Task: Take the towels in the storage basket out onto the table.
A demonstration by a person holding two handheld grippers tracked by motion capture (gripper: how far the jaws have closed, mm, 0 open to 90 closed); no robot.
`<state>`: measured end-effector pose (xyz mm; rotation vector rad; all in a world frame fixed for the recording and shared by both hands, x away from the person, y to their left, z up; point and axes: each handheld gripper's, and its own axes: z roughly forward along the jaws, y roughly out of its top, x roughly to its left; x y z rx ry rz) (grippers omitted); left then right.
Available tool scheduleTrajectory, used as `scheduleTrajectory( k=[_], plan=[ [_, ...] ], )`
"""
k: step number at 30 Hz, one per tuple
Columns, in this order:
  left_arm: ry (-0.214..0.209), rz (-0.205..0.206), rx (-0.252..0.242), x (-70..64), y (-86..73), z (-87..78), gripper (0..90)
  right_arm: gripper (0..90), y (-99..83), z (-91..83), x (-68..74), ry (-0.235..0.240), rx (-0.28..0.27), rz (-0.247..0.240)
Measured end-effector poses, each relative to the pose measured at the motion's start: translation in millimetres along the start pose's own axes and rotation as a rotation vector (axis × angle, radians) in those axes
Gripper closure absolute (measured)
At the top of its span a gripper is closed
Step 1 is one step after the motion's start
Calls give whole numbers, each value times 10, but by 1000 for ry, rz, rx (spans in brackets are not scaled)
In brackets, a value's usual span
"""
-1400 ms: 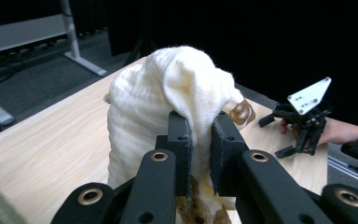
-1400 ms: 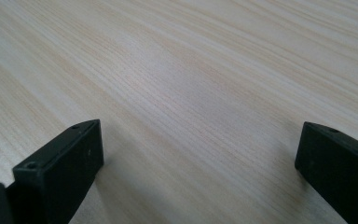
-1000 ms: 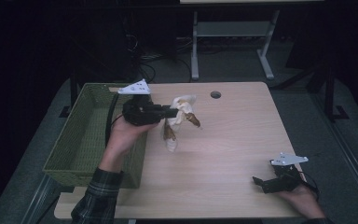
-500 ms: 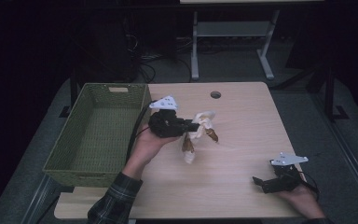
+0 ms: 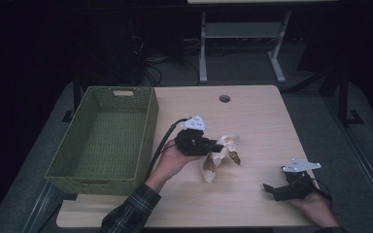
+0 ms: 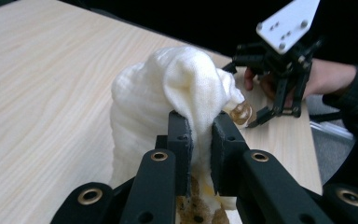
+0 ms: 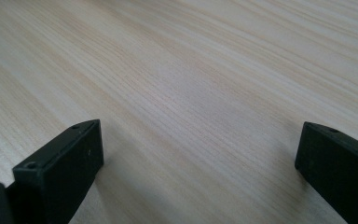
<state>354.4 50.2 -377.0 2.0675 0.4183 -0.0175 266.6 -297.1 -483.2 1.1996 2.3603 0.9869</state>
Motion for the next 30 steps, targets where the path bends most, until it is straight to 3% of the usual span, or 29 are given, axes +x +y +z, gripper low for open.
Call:
scheduleTrajectory(
  k=[12,22,25,30],
  plan=[
    [4,-45,61,207,-324,238,787,8,0,0,0,0,0,-1],
    [47,-11,132,237,-465,377,757,8,0,0,0,0,0,0],
    [56,-7,139,222,-481,403,688,7,0,0,0,1,0,0],
    [82,1,139,198,-449,355,472,7,0,0,0,1,0,0]
  ],
)
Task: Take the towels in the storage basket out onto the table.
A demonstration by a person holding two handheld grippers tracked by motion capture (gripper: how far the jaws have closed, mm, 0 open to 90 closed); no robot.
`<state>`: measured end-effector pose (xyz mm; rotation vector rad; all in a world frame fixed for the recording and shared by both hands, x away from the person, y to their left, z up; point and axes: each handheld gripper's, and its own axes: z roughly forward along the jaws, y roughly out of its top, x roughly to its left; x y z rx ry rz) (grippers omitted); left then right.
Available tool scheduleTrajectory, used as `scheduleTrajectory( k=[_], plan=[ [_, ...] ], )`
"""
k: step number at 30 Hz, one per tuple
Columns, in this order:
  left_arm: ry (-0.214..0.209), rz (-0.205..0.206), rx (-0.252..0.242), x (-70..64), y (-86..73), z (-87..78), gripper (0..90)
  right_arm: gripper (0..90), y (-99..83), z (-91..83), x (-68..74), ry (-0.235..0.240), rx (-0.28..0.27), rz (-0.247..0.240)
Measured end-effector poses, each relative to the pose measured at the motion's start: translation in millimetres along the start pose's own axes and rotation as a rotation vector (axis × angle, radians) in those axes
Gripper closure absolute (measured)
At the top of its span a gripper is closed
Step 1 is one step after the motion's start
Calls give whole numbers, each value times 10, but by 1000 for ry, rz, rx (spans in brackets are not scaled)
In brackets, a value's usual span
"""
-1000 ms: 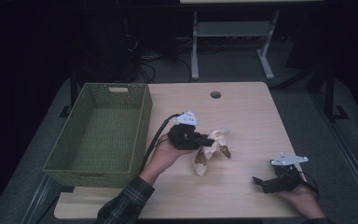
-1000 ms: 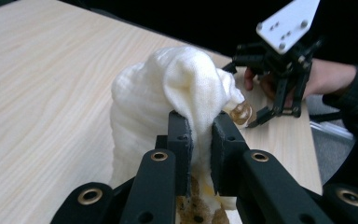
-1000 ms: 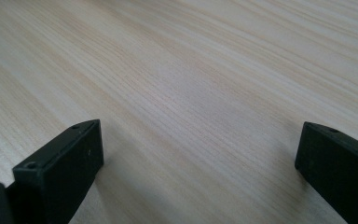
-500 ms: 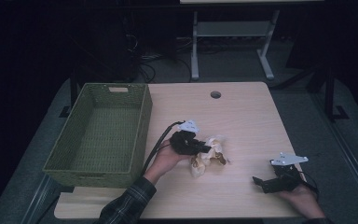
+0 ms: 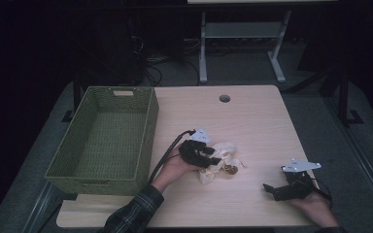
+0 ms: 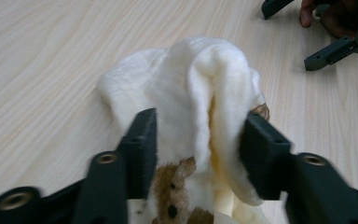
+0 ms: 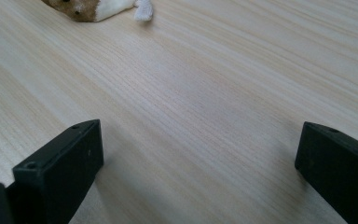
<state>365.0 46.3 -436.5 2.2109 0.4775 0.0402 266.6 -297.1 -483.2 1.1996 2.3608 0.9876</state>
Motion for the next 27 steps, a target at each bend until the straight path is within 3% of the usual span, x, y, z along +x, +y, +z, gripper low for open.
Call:
scheduleTrajectory(
  k=[5,14,17,20,27],
  plan=[
    [14,-4,6,-29,2,-97,365,8,0,0,0,0,0,0],
    [56,-17,9,-114,-170,-357,353,21,5,3,-8,10,-1,-11],
    [68,-19,21,-143,-243,-383,353,179,28,-34,-2,21,-9,-19],
    [68,-23,33,-167,-301,-385,354,246,83,-42,8,36,-7,1],
    [70,-29,47,-208,-347,-349,354,444,345,17,57,103,-76,-15]
  ],
)
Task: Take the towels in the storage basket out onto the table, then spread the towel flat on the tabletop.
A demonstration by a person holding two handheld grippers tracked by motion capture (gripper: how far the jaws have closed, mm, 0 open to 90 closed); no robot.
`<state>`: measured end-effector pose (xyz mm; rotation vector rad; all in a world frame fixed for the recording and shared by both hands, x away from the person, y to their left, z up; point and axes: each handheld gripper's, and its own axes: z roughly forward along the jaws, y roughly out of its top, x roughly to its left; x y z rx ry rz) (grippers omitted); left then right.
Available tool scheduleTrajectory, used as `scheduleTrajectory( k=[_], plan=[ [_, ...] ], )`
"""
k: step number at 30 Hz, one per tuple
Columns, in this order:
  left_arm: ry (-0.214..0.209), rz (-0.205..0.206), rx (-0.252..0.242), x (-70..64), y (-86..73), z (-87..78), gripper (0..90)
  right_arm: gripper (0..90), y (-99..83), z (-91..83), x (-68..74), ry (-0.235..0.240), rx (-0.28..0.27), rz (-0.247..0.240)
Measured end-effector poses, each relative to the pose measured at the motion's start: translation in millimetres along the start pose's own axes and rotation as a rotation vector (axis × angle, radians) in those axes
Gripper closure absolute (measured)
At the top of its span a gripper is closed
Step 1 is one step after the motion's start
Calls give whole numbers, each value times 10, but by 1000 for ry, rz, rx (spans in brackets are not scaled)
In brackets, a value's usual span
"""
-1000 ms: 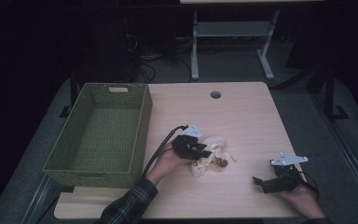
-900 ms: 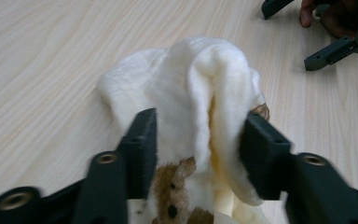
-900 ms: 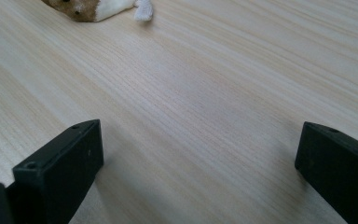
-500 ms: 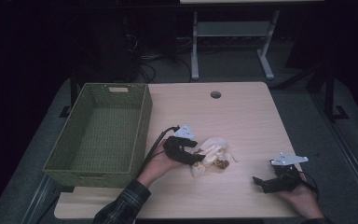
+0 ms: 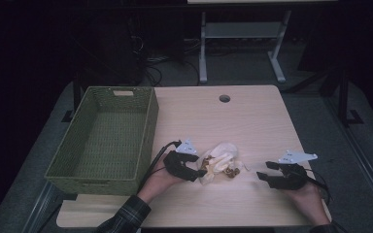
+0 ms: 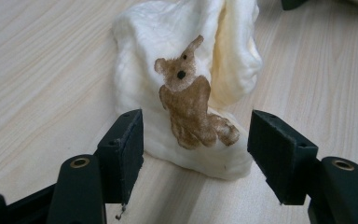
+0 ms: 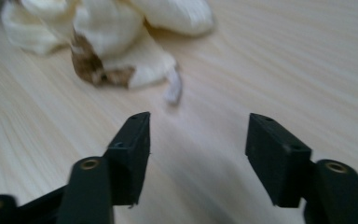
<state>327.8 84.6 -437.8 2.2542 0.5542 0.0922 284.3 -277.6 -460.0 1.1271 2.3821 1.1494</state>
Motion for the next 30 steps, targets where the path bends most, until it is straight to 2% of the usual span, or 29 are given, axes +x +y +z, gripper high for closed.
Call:
scheduleTrajectory(
  k=[3,7,9,13,14,20,22,23,27,28,30],
  plan=[
    [5,3,6,2,-8,13,354,512,111,71,10,37,-29,4],
    [4,2,6,-1,-15,30,354,568,233,237,15,64,-11,-2],
    [3,4,5,-3,-13,30,354,585,260,308,17,65,8,-7],
    [5,8,-5,5,12,14,354,636,311,425,20,79,13,-21],
    [6,9,-8,4,15,10,354,644,320,450,21,88,18,-9],
    [9,13,-6,10,18,20,355,700,325,563,-16,113,24,-3],
    [8,7,-8,1,16,32,360,734,322,587,-9,117,42,-3],
    [7,17,-1,4,14,36,369,752,316,597,-9,118,43,-15],
    [2,17,7,-5,6,71,435,839,319,612,29,119,56,-29],
    [1,25,10,-2,4,76,490,860,322,609,44,119,55,-34],
    [-6,16,5,-8,1,91,601,869,328,603,57,113,59,-34]
  ],
)
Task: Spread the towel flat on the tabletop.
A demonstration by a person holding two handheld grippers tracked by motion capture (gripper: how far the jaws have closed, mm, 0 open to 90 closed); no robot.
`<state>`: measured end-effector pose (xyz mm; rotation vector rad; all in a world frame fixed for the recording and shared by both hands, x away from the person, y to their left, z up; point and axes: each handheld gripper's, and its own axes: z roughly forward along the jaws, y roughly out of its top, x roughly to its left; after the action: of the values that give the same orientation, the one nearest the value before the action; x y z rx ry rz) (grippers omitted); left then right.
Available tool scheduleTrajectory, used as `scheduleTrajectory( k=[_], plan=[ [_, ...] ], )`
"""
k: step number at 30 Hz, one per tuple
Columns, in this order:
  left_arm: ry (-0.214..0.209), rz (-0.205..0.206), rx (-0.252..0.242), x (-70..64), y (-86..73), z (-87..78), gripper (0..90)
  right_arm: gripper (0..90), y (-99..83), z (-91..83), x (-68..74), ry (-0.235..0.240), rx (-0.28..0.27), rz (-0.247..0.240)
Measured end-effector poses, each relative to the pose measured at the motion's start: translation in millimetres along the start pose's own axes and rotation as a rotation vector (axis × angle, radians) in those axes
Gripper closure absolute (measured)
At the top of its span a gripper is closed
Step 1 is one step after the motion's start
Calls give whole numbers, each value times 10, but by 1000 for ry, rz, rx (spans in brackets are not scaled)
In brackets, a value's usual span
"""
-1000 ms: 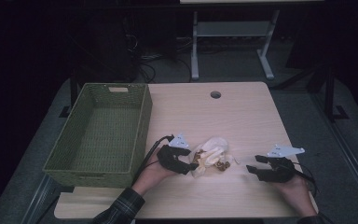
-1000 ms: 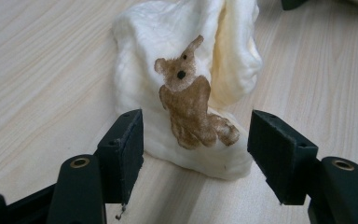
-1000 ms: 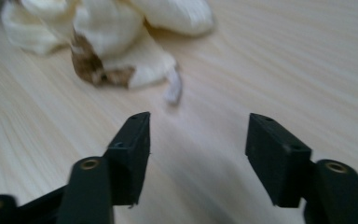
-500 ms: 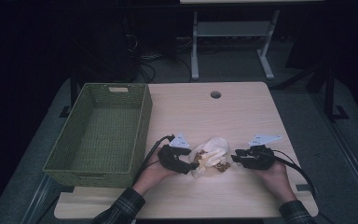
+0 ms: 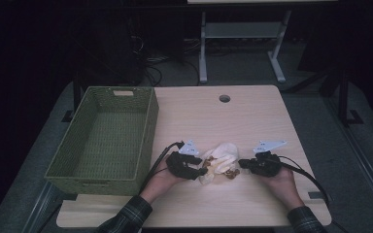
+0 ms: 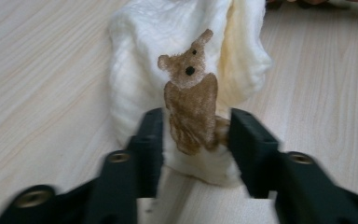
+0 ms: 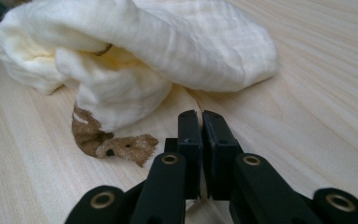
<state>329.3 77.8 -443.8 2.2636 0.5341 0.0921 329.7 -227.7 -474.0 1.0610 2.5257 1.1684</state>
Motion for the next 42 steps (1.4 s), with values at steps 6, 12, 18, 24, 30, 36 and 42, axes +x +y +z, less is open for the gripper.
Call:
scheduleTrajectory(
  k=[6,12,18,24,30,36,42],
  plan=[
    [2,12,9,10,23,-42,861,878,6,-59,-16,-30,-7,-21],
    [29,-13,-13,56,28,-149,872,883,5,-258,-99,-95,-46,-20],
    [37,-39,-12,90,16,-185,875,884,-46,-471,-261,-155,-78,16],
    [26,-57,4,86,12,-189,876,886,-139,-645,-425,-246,-83,64],
    [13,-78,8,42,4,-194,876,888,-231,-839,-578,-357,-105,115],
    [-11,-72,25,-57,-27,-224,879,889,-321,-944,-680,-404,-107,159],
    [-17,-48,19,-112,-37,-264,733,870,-290,-917,-654,-399,-100,142]
  ],
)
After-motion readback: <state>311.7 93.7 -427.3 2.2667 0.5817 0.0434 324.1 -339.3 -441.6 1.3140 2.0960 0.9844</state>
